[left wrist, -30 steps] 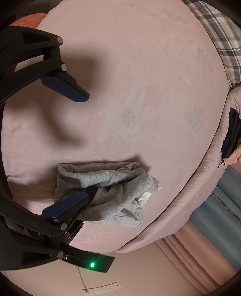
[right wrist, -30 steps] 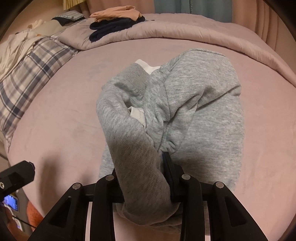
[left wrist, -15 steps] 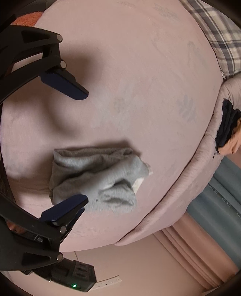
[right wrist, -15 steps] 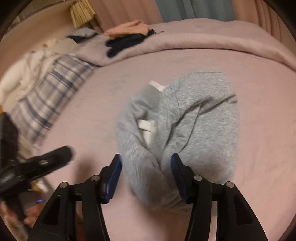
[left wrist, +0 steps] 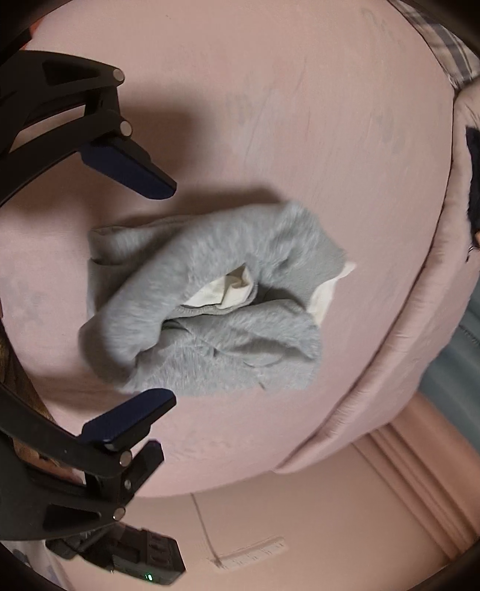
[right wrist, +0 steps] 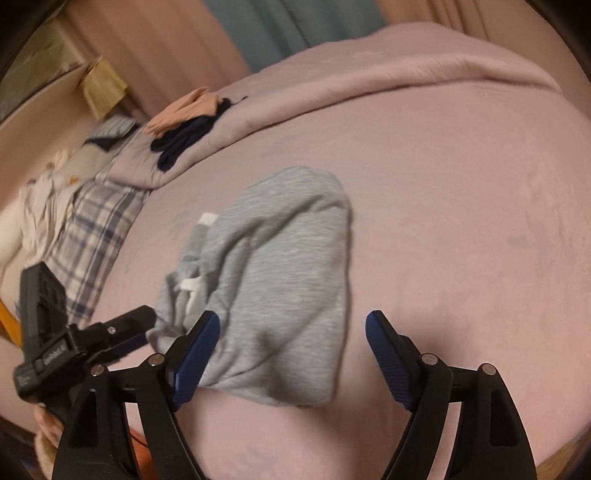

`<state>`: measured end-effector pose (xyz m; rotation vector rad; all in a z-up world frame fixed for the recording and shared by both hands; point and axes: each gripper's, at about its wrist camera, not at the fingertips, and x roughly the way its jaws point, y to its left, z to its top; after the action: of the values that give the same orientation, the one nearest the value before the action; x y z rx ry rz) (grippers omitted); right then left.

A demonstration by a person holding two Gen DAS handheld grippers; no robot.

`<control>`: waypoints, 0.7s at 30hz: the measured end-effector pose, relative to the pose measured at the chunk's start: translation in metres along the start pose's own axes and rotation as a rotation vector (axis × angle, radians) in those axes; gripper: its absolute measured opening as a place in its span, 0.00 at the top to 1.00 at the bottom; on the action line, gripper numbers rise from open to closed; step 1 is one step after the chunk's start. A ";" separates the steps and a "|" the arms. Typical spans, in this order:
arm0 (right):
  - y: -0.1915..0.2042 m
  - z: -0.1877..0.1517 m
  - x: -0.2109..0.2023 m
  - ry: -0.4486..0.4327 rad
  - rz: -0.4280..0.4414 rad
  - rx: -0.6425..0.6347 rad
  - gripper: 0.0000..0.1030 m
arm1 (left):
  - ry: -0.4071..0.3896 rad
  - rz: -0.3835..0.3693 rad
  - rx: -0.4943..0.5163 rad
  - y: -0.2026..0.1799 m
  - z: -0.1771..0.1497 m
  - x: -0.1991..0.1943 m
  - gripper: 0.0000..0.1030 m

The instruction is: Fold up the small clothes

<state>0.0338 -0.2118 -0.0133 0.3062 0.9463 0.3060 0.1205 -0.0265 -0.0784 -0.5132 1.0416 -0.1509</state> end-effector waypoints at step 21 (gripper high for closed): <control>-0.029 -0.001 0.056 0.142 0.161 0.123 0.09 | 0.113 0.025 -0.040 0.019 -0.006 0.058 0.00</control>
<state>0.0668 -0.2166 -0.0667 0.4792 1.0852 0.4220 0.1422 -0.0326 -0.1351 -0.5329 1.1627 -0.1381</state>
